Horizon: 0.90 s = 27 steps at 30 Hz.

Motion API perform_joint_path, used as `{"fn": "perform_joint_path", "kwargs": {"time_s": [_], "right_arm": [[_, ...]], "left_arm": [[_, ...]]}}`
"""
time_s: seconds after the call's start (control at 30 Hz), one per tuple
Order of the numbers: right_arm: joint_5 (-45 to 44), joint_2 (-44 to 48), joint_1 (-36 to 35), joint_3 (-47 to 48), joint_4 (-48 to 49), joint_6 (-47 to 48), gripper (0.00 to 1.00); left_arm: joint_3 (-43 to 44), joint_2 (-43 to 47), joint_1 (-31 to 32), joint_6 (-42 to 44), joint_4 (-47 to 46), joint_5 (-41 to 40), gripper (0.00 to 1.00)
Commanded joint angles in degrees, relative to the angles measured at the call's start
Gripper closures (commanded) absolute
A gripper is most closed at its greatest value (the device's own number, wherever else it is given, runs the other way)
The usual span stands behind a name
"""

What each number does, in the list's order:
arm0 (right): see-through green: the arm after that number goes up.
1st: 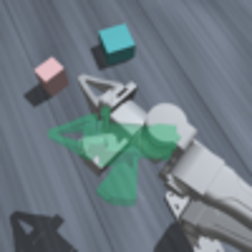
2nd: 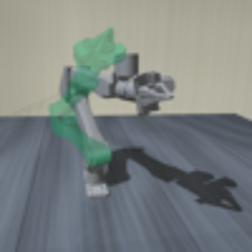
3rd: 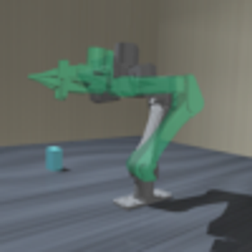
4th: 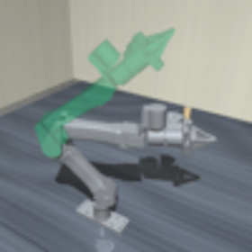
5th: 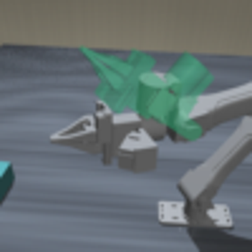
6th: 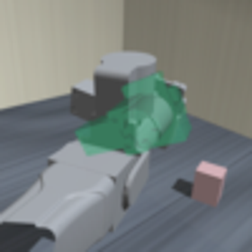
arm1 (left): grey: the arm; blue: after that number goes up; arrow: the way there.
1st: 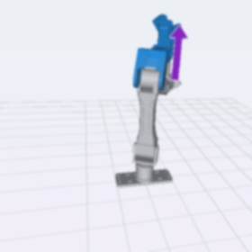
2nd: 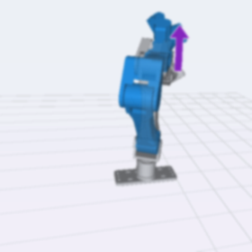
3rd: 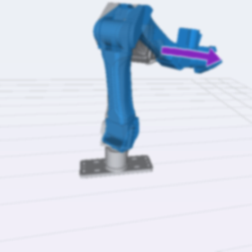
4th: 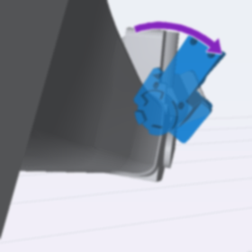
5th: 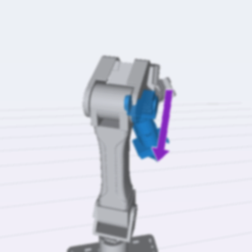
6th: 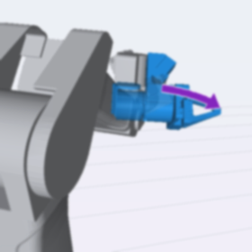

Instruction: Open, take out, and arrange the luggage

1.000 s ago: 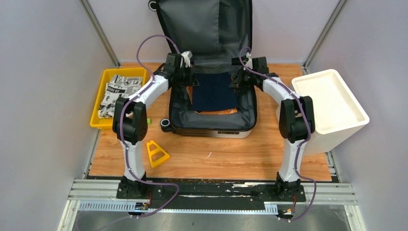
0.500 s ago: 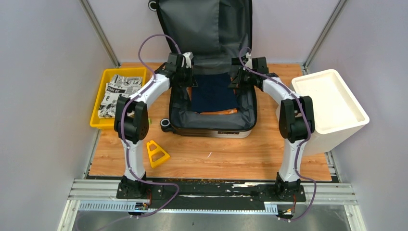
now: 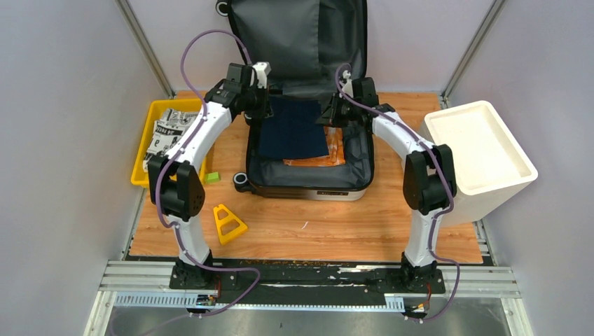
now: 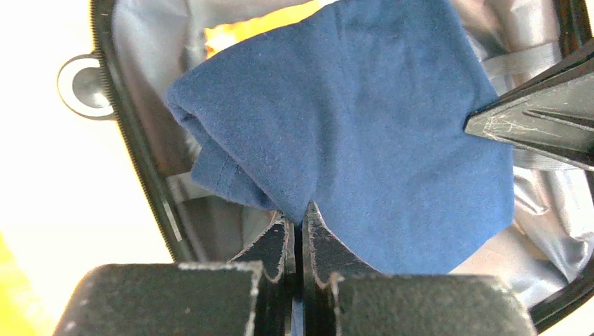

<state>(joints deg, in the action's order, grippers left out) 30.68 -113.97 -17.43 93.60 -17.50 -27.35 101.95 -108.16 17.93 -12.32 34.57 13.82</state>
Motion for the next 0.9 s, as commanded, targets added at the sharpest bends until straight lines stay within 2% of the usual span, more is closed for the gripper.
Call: {"fn": "perform_joint_path", "kwargs": {"time_s": [0.0,0.3,0.5,0.6,0.73,0.87], "right_arm": [[0.54,3.06,-2.75,5.26,2.81,-3.62,1.0],[-3.25,0.17,-11.57,11.51,6.46,-8.44,1.0],[-5.38,-5.87,-17.28,17.54,10.1,-12.64,1.0],[-5.99,-10.57,-19.88,21.5,12.49,-13.99,1.0],[-6.86,-15.72,-22.71,26.04,16.88,-16.03,1.0],[-9.05,-20.42,-24.92,28.65,25.66,-19.63,1.0]], "left_arm": [[3.65,5.95,-2.4,5.48,4.64,-3.24,1.0],[1.22,13.1,-8.97,17.93,8.88,-5.16,1.0],[0.67,15.44,-17.02,21.25,11.68,-4.69,1.0],[-1.94,16.86,-20.74,21.85,8.46,-7.5,1.0],[-3.07,17.28,-22.3,24.74,7.98,-12.74,1.0],[-6.69,18.41,-25.3,27.8,3.88,-15.11,1.0]]}}
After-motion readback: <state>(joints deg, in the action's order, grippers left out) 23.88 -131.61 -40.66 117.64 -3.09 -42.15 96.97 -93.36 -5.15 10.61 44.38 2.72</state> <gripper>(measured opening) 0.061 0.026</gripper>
